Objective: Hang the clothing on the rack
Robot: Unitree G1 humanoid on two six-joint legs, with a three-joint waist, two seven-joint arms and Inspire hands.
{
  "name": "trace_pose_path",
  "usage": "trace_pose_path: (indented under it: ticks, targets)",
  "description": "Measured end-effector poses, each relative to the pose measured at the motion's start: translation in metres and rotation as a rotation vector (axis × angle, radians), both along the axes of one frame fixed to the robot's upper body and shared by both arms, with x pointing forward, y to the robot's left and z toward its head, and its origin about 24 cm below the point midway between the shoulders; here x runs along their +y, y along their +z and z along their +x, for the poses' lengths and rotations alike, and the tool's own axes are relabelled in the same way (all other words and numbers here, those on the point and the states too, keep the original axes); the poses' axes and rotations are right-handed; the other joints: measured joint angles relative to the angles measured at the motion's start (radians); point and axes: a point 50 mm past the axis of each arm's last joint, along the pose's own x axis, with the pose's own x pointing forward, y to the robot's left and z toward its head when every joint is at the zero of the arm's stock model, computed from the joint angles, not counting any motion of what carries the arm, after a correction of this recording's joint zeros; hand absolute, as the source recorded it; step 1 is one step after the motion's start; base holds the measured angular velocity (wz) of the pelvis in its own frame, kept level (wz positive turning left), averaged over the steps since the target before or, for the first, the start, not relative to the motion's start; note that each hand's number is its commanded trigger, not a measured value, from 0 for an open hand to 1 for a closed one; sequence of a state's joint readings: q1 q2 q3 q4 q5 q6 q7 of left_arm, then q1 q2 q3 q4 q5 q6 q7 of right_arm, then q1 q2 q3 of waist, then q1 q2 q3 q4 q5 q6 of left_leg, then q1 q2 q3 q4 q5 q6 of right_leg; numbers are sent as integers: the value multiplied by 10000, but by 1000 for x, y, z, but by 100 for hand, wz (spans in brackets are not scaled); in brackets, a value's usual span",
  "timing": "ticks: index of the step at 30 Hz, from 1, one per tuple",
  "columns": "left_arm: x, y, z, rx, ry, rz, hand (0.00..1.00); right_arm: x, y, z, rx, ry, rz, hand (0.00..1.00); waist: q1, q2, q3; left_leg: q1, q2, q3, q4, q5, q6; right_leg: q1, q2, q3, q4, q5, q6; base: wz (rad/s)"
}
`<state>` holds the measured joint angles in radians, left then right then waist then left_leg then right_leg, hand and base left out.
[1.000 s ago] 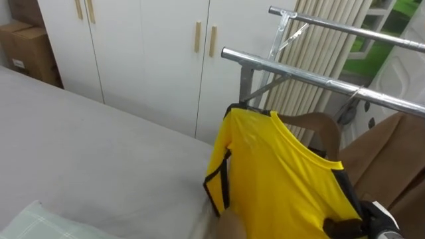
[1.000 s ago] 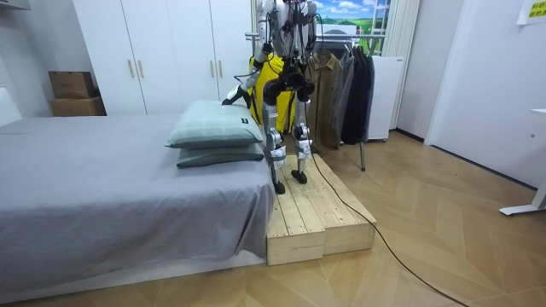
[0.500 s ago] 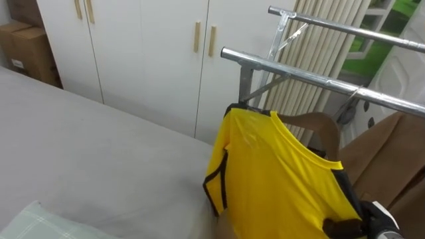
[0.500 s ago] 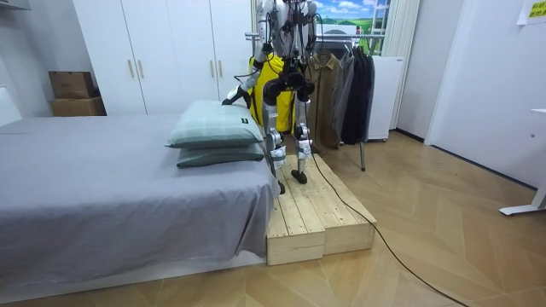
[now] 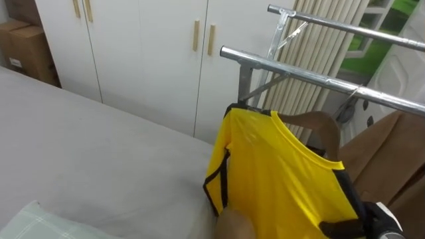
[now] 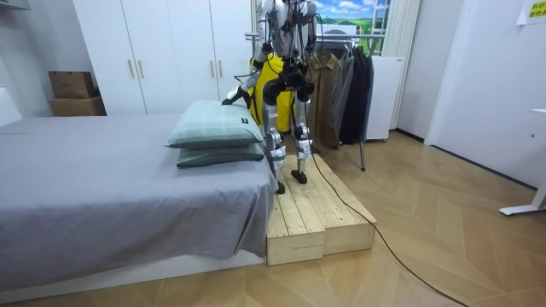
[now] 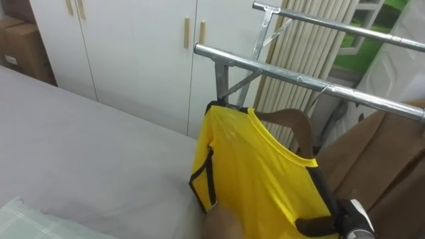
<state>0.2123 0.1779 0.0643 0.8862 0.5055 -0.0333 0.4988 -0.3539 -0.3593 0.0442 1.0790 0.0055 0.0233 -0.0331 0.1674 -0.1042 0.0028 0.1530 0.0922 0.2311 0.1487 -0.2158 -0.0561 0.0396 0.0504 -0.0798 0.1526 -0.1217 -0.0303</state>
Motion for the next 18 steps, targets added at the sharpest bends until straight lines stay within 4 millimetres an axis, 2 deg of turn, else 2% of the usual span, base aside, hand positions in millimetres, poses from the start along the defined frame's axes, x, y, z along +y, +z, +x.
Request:
trace_pose_path:
  ticks: [14,18]
  targets:
    - [1,-1,-2,49,67,76,0,1,7,7,-484,-52,-369,0,22,-43,19,-11,5,121,-25,0,0,-74,18,101,-12,0,0,-1]
    - [1,-1,-1,19,72,81,0,4,15,14,-993,-44,-504,0,21,-31,-8,-70,14,156,-26,0,0,-165,25,123,15,2,-3,-2]
